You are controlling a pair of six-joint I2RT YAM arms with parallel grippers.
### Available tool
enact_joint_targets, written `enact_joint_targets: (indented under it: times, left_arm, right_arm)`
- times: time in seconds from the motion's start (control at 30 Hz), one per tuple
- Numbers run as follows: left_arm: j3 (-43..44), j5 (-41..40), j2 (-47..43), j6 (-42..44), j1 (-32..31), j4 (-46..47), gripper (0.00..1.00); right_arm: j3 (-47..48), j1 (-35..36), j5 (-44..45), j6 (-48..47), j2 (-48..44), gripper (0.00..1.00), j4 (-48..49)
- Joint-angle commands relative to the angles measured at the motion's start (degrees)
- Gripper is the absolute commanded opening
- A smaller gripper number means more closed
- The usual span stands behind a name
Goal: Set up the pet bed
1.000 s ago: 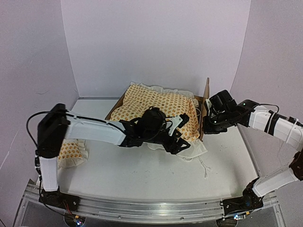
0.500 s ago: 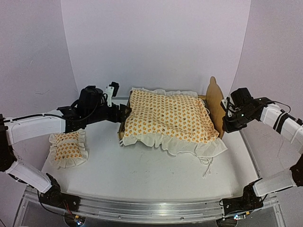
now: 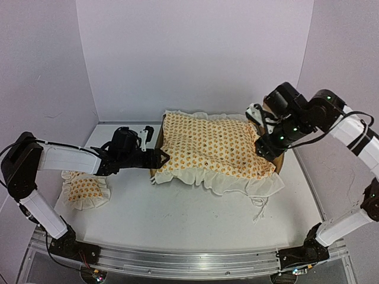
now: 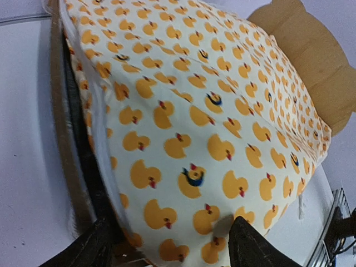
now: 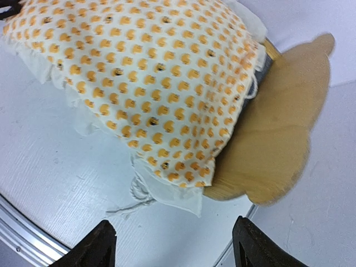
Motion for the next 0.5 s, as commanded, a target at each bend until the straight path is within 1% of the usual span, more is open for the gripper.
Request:
enact_joint_targets:
  times: [0.0, 0.13, 0.17, 0.23, 0.3, 0.37, 0.43, 0.47]
  left_arm:
    - [-0.5, 5.4, 1.4, -0.7, -5.2, 4.6, 0.71]
    - [-0.2, 3.2, 1.0, -3.5, -13.2, 5.6, 0.69]
    - [-0.5, 2.9, 0.6, -4.5, -14.9, 6.1, 0.69]
    - [-1.6, 1.9, -1.1, -4.6, -17.1, 7.2, 0.7]
    - [-3.8, -0.6, -5.2, -3.6, -17.3, 7.2, 0.73]
    - [-6.2, -2.9, -9.8, -1.3, -16.8, 7.1, 0.8]
    - [-7.5, -2.0, -13.7, 1.5, -14.9, 5.7, 0.84]
    - [-7.9, -0.8, -15.3, 2.7, -13.9, 4.8, 0.85]
  right_arm:
    - [2.0, 6.6, -5.5, 0.3, 7.7, 0.74, 1.6]
    - [-3.0, 7.3, -22.8, 6.0, 9.4, 0.75, 13.5]
    - [-4.6, 7.3, -25.0, 6.9, 9.5, 0.75, 16.1]
    - [-7.7, 7.3, -27.8, 7.3, 9.8, 0.75, 19.9]
    - [-11.0, 7.3, -28.7, 6.7, 10.2, 0.76, 23.3]
    - [-12.8, 7.3, -29.8, 5.4, 11.1, 0.76, 24.7]
    - [-13.3, 7.3, -30.3, 5.3, 12.1, 0.77, 25.2]
    - [-13.3, 7.2, -30.3, 5.5, 12.5, 0.76, 25.3]
